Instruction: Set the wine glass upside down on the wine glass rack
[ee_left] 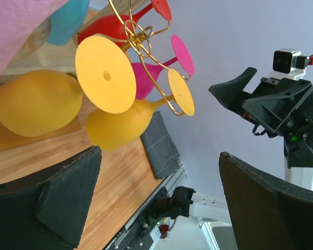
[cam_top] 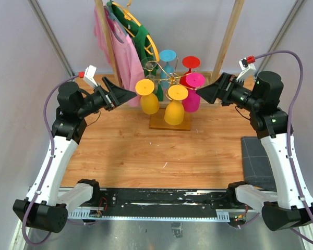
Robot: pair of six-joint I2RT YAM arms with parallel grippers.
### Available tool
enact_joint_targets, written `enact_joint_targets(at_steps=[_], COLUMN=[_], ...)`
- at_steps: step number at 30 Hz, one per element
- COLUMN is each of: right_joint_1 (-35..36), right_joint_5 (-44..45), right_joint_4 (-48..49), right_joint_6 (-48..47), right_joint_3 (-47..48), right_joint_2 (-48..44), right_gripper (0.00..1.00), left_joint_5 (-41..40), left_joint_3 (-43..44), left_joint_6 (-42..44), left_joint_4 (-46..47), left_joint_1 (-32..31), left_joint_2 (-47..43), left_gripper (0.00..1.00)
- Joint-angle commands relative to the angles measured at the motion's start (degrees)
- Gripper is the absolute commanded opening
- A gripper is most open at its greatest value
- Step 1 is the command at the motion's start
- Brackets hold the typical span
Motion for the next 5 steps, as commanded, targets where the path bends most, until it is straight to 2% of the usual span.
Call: enact_joint_targets(at_steps=[1,5], right_joint_1=[-0.4,-0.4], right_joint_5=[1.3,0.4], right_joint_4=[-2.1,-2.5], right_joint_6=[-2.2,-2.2], right_joint_3=[1.5,1.4], right_joint_2=[-0.8,-0.4], right_gripper=[0.98,0.99], left_joint_5=[0.3,0.5], left_joint_3=[0.5,0.3], left_joint_6=[0.0,-0.2], left_joint_4=[1.0,1.4], left_joint_1=[0.2,0.2], left_joint_2=[-0.9,-1.2], left_gripper=[0.99,0.99])
